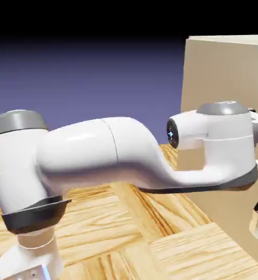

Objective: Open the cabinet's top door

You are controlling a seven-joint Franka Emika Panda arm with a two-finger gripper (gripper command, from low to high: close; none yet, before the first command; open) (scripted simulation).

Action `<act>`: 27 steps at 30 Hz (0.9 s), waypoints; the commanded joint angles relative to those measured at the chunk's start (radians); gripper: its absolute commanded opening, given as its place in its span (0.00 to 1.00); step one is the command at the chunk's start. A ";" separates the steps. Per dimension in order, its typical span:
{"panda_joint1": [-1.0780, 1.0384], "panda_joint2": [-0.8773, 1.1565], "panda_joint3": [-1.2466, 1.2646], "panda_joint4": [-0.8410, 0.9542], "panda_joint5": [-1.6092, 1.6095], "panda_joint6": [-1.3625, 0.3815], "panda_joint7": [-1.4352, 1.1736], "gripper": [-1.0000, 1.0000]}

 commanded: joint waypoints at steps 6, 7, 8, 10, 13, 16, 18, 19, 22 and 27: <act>0.076 0.020 -0.041 0.061 -0.001 -0.017 0.011 0.00; 0.043 0.027 -0.024 0.025 0.000 -0.039 0.020 0.00; 0.009 0.033 -0.007 -0.012 0.001 -0.060 0.028 0.00; -0.059 0.045 0.030 -0.084 0.010 -0.102 0.039 0.00; -0.167 0.062 0.091 -0.192 0.032 -0.165 0.051 0.00; -0.276 0.075 0.158 -0.296 0.060 -0.225 0.059 0.00; -0.348 0.080 0.205 -0.362 0.083 -0.262 0.061 0.00; -0.384 0.082 0.229 -0.394 0.095 -0.281 0.062 0.00; -0.493 0.083 0.306 -0.489 0.138 -0.334 0.059 0.00; -0.674 0.064 0.446 -0.644 0.229 -0.418 0.041 0.00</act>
